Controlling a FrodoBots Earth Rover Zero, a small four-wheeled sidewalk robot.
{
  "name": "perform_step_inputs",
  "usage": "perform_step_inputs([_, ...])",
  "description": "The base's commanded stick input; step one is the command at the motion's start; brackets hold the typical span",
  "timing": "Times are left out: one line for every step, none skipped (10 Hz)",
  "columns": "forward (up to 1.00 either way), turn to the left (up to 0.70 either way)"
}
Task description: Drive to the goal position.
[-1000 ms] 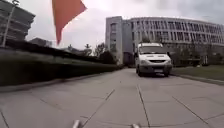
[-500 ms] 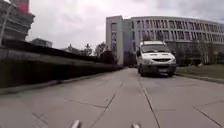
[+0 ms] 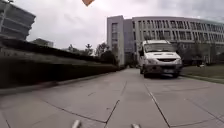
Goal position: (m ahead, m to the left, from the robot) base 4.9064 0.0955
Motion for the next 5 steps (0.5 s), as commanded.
perform_step_inputs([0.85,0.0])
perform_step_inputs([0.85,0.0])
perform_step_inputs([0.85,-0.01])
perform_step_inputs([0.85,-0.09])
perform_step_inputs([0.85,-0.21])
